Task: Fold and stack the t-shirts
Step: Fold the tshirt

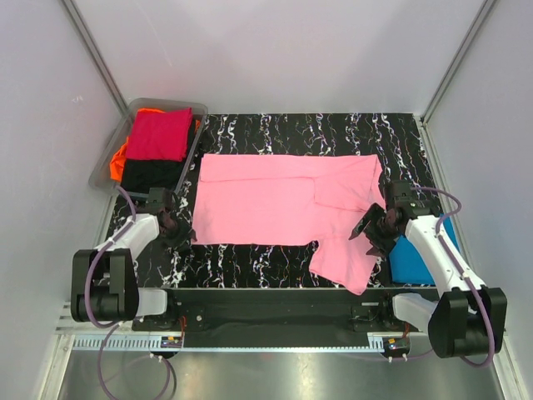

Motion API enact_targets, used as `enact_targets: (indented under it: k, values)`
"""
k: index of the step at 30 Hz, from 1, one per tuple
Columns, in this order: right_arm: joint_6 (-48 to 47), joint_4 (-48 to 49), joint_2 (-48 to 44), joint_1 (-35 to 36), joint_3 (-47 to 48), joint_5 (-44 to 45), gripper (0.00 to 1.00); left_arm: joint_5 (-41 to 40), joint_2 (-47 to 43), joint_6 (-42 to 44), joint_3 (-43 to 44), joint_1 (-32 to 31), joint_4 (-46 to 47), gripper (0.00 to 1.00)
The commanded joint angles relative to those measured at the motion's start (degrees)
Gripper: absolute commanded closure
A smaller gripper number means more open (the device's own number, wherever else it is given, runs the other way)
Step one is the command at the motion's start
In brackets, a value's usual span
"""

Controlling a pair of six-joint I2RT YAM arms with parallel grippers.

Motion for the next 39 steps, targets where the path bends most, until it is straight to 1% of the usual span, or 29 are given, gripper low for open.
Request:
enact_targets:
  k: [1,3,6,7,8,9,12,17,18,20,21,24,26,27,29,31,34,39]
  values:
    - [-0.67,-0.69,1.27,0.01,2.8,2.07,0.29,0.03,2.54,-0.92,-0.63,0.24,4.05,0.63]
    - [-0.58,-0.52,1.98,0.01,2.89,2.07,0.29,0.21,3.59,-0.92,-0.81,0.24,4.75,0.66]
    - [-0.32,0.01,2.76,0.01,2.54,2.25,0.29,0.65,5.53,-0.3,-0.63,0.59,5.81,0.83]
    - [-0.32,0.27,3.46,-0.07,2.28,2.16,0.29,0.56,6.23,0.13,-0.37,0.68,5.9,0.94]
    - [-0.32,0.27,3.82,-0.08,2.19,2.07,0.3,0.3,6.32,1.44,0.33,0.68,5.9,0.99]
    - [-0.32,0.45,4.17,-0.08,2.01,1.72,0.3,-0.23,6.41,1.98,0.77,0.85,5.64,1.0]
    - [0.38,0.8,5.14,0.01,0.87,1.19,0.35,-3.48,5.01,3.65,2.26,1.55,4.32,1.0]
    - [1.61,0.54,6.46,0.01,-1.68,1.54,0.44,-3.23,5.35,7.34,6.03,2.35,4.05,1.0]
    - [2.92,0.62,6.55,0.01,-2.38,2.68,0.53,-2.79,5.44,7.52,6.48,2.26,4.05,1.0]
    - [4.24,0.8,6.55,-0.08,-4.23,3.91,0.62,-1.73,5.53,7.35,6.92,2.35,4.31,1.0]
    - [5.64,1.5,6.55,-0.08,-4.58,4.18,0.65,-1.47,5.62,7.26,6.93,2.35,4.31,1.0]
    - [9.5,1.5,6.46,-0.6,-4.85,6.9,0.65,-0.67,5.44,6.91,6.23,2.26,4.67,1.0]
    - [11.71,1.42,6.11,-2.17,-5.37,8.83,0.63,0.12,5.18,6.38,5.18,2.26,5.45,1.0]
    - [14.42,1.59,5.85,-2.79,-6.24,8.93,0.62,0.38,5.18,6.2,4.82,2.26,5.72,1.0]
    - [18.38,3.6,4.97,-3.41,-7.56,12.07,0.59,1.26,5.36,5.85,4.03,2.17,6.51,1.0]
    - [18.75,5.36,6.1,-3.68,-9.41,13.05,0.57,2.66,5.97,5.68,3.85,2.26,6.95,1.0]
    - [19.28,4.58,9.35,-3.94,-8.02,13.67,0.57,3.46,6.15,5.76,4.11,2.26,7.21,1.0]
    - [21.39,4.14,9.97,-3.85,-7.66,14.81,0.53,3.63,6.32,5.76,4.82,2.26,7.22,1.0]
